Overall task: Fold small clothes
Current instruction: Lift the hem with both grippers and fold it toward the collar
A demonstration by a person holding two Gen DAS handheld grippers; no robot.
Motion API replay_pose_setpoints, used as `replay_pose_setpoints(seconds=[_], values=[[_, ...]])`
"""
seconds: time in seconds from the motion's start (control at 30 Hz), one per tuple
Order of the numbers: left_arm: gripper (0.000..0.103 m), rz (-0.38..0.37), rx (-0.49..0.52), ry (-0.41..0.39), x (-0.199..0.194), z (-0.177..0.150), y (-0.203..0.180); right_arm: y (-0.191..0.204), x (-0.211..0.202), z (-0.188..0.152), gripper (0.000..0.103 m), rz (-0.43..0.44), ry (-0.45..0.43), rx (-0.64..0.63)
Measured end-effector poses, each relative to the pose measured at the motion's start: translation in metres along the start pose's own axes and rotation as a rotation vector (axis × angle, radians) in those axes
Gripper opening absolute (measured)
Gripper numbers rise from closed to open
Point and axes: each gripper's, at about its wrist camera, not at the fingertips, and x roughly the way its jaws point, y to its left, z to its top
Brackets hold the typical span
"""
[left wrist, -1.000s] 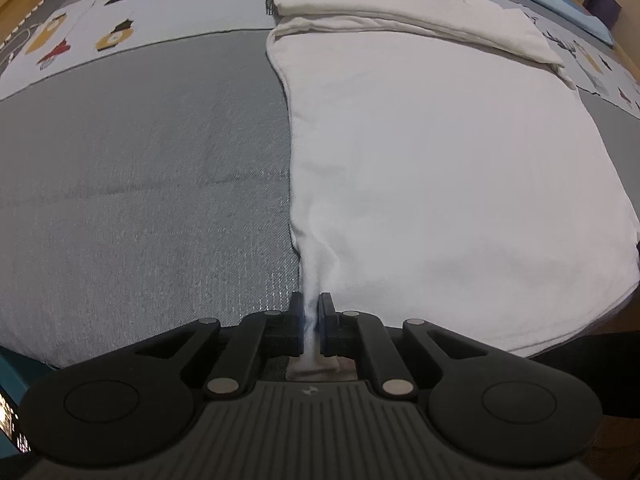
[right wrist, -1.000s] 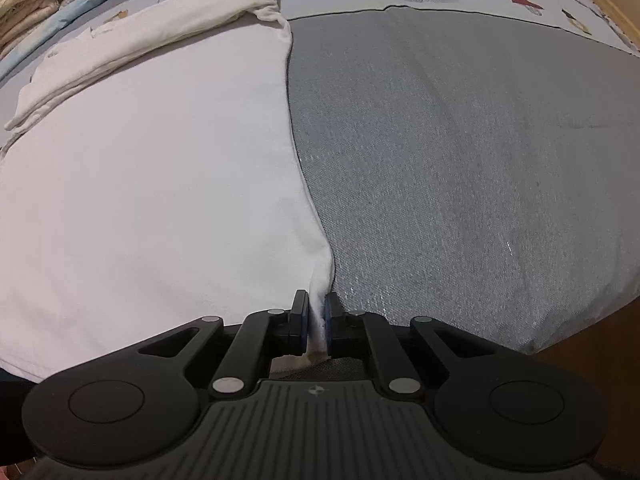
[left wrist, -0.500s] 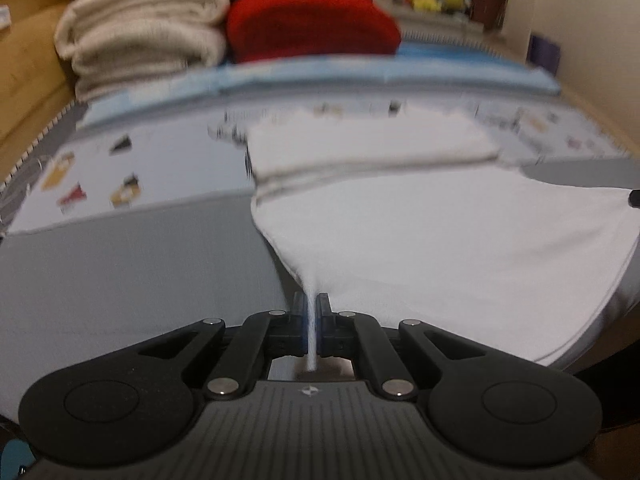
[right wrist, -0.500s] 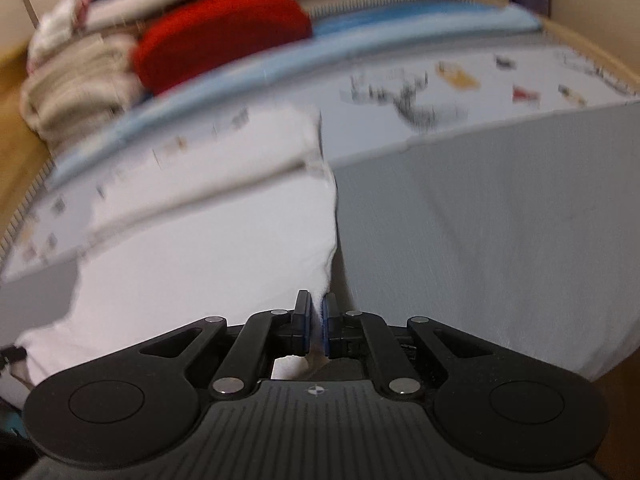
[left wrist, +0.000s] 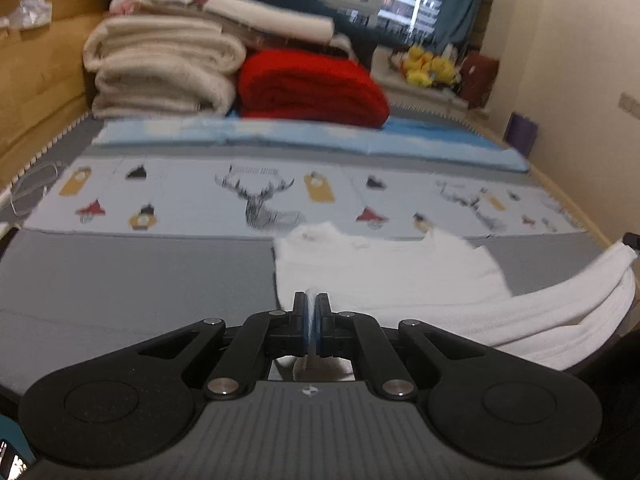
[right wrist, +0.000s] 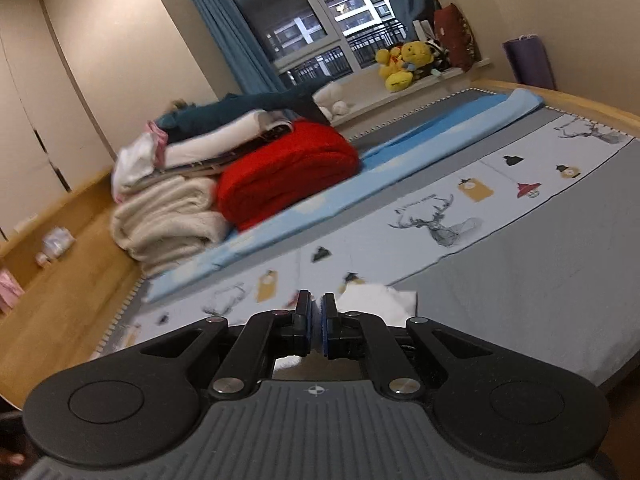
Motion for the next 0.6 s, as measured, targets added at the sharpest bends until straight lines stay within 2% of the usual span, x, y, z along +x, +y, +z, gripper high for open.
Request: replay_pose_setpoints(seconds=[0.1,0.27,0.33,0.4,0.5,0.6], values=[[0.003,-0.003,0.002,0.041,0.039,0.014,0.006,-0.009,0.036,-0.002,0.004,-0.042,0.057,0.036],[0.003,-0.009,0.073,0.1,0.117,0.051,0.017,-0.012,0.104,0.007,0.004,-0.122,0.112,-0.044],[0.003,-0.013,0.086,0.135,0.148,0.06,0.023,-0.015,0.131,0.012,0.004,-0.127,0.137,-0.083],[0.003,-0.003,0.092,0.164,0.176,0.058,0.029,-0.024,0.161,0.014,0.004,-0.156,0.178,-0.117],[0.003,-0.012,0.002,0.253,0.207,0.047,0.041,-0.039,0.191,0.006,0.004,-0.195,0.229,-0.118],[0.003,-0.004,-0.006,0.262,0.218,0.045,0.043,-0.049,0.209,-0.007,0.004,-0.228,0.297,-0.092]])
